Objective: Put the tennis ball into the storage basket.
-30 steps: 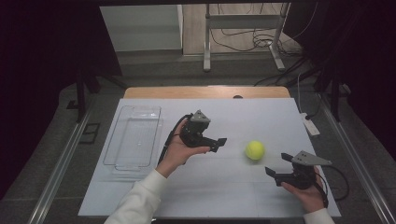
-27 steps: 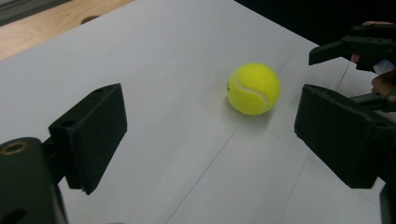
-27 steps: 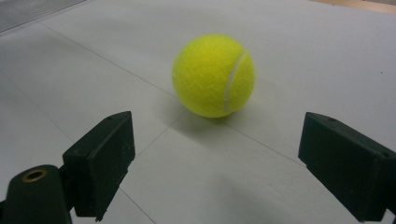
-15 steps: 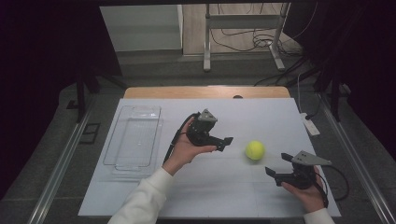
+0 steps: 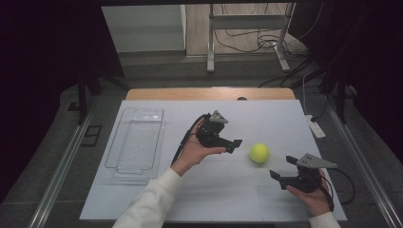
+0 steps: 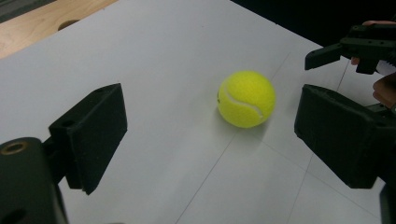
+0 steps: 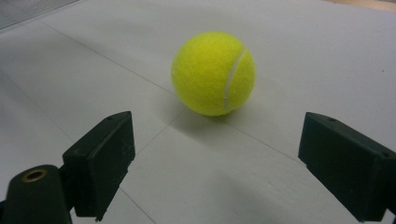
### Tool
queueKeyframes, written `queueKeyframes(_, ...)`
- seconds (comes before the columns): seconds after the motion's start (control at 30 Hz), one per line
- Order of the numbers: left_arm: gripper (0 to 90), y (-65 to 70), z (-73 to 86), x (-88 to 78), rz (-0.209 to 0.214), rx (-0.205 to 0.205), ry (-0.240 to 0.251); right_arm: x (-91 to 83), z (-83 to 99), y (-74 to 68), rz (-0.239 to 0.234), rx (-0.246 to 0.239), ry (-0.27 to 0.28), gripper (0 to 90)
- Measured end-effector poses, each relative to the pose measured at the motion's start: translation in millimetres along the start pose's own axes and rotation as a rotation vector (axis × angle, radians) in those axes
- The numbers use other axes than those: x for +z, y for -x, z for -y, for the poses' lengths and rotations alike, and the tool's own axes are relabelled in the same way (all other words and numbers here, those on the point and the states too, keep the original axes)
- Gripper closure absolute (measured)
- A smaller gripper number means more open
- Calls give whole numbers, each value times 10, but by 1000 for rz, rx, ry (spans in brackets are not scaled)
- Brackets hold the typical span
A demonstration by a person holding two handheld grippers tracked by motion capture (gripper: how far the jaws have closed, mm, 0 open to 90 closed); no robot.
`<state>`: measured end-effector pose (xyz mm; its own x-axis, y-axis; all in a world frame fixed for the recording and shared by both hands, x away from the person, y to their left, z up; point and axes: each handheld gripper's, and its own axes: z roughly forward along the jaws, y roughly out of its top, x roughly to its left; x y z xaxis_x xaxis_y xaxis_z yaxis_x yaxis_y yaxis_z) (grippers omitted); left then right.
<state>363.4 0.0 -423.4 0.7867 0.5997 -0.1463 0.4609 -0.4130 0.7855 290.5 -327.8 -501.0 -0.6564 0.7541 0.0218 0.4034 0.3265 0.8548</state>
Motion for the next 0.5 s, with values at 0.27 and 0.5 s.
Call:
queueKeyframes(0.27, 109, 9, -29, 73, 6, 4, -16, 0, 1, 0, -1, 0, 0, 114)
queueKeyframes(0.5, 109, 8, -40, 137, 8, -2, -26, 0, 2, 3, -1, -1, 0, 114)
